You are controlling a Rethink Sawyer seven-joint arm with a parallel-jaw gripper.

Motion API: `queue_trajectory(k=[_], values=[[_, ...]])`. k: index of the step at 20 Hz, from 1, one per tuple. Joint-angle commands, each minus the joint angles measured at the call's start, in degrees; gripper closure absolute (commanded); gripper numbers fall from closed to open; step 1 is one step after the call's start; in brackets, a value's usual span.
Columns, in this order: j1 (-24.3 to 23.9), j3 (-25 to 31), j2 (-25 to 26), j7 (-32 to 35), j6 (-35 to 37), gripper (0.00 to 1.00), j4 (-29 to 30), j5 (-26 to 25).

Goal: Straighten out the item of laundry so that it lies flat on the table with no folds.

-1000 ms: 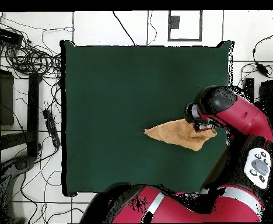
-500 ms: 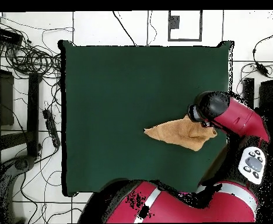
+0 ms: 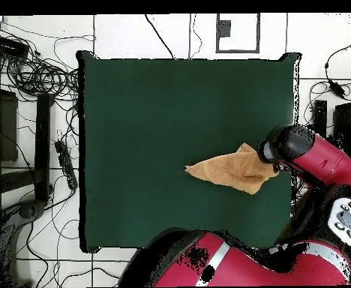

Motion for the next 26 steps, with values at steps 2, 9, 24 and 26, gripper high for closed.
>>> queue_trajectory(k=[2,9,24,26], values=[[-1.6,9.4,1.8,-1.2,1.9,0.0,6.5,-1.1],[-2.0,10.0,1.4,-0.5,6.4,0.0,6.0,-0.5],[-2.3,9.4,0.1,4.4,27.4,0.0,0.7,2.3],[-2.2,9.4,0.1,4.3,25.0,0.0,1.1,2.4]])
